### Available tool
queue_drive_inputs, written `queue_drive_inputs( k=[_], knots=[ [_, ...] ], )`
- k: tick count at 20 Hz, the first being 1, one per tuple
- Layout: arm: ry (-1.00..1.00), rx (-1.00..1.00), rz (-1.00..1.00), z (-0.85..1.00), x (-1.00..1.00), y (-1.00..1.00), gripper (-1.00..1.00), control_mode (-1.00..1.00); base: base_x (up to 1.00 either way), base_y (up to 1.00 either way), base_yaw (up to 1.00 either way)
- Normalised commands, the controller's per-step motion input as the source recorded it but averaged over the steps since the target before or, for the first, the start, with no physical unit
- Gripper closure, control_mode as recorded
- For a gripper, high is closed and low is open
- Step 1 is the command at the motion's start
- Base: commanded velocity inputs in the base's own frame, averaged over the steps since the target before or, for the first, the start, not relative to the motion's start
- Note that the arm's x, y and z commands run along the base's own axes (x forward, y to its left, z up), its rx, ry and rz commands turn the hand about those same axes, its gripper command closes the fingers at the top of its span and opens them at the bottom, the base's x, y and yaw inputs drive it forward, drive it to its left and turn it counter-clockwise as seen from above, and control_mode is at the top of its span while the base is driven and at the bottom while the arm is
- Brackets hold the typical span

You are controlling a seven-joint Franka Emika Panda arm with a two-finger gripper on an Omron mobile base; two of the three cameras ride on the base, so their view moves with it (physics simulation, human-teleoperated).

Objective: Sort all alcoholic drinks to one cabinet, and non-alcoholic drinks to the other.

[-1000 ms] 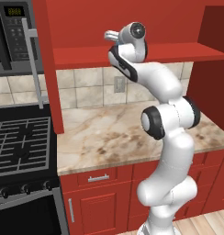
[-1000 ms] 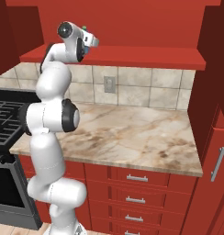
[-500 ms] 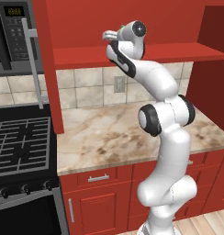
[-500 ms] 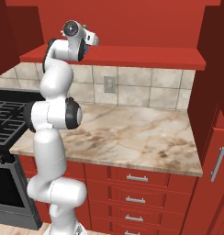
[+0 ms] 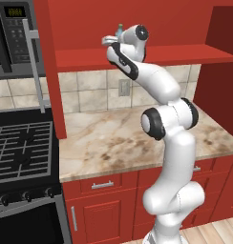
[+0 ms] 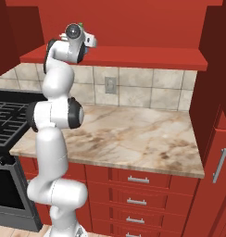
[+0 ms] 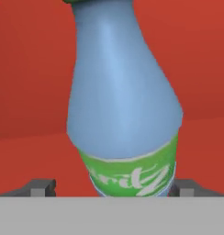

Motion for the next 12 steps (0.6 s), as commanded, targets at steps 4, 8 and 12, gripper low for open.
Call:
queue_drive_inputs(
  k=[4,8,12],
  knots=[
    [0.0,0.0,0.06,0.0,0.01,0.09,-1.0,-1.0,0.0,0.0,0.0],
    [0.0,0.0,0.04,0.0,0.0,0.01,-1.0,-1.0,0.0,0.0,0.0],
    [0.0,0.0,0.02,0.0,-0.03,0.0,-1.0,-1.0,0.0,0.0,0.0]
  ],
)
